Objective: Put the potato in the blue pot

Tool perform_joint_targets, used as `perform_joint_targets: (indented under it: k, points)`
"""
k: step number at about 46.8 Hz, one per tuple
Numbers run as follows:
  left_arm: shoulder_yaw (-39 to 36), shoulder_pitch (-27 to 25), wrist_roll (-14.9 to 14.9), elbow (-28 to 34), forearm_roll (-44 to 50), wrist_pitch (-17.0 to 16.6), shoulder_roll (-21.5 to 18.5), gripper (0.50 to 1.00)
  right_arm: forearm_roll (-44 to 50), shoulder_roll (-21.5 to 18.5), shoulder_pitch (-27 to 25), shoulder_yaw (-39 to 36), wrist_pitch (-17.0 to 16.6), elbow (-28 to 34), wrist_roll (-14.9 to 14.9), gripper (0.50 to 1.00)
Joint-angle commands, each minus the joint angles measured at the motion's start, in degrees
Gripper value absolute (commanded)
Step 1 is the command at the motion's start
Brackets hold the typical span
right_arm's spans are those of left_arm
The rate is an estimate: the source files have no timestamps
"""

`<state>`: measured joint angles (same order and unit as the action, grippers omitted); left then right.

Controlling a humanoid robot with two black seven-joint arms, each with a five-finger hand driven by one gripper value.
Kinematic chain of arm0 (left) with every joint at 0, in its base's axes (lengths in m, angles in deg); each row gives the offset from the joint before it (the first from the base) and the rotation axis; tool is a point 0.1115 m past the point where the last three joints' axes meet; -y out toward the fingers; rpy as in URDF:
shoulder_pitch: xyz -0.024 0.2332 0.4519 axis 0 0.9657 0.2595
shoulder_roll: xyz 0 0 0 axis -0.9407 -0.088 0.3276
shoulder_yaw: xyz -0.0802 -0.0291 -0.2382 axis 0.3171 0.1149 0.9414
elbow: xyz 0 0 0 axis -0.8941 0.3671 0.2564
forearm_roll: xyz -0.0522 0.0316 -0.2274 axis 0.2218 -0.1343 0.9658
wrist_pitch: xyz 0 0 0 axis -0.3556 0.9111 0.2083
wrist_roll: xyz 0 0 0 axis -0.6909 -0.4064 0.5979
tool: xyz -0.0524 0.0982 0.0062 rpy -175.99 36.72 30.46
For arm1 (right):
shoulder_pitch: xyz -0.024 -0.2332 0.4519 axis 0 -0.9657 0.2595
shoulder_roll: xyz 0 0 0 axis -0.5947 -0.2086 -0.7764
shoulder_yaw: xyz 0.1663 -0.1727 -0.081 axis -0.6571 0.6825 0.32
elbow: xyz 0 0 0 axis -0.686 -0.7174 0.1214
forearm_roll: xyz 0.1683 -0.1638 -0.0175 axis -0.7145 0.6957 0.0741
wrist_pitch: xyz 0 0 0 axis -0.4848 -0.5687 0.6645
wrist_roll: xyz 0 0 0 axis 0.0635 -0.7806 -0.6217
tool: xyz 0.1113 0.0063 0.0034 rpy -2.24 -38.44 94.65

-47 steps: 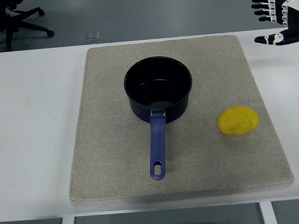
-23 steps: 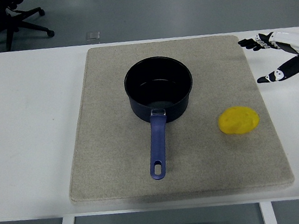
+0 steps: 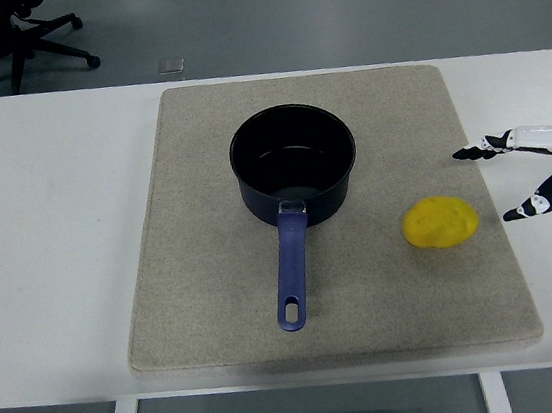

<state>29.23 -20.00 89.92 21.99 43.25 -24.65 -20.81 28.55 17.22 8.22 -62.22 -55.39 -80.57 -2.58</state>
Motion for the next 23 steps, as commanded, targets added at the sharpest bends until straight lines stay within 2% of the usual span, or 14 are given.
perform_joint_targets:
  k: [1,23]
  points:
    - [0.00,0.00,0.01,0.00,0.00,0.00,0.00,0.994,-0.06,-0.28,-0.20,-0.09,0.88,-0.31,0.13,0.934]
    - [0.00,0.00,0.01,0.00,0.00,0.00,0.00,0.994,-0.06,-4.50,-0.64,0.70,2.91,-1.89,0.66,0.934]
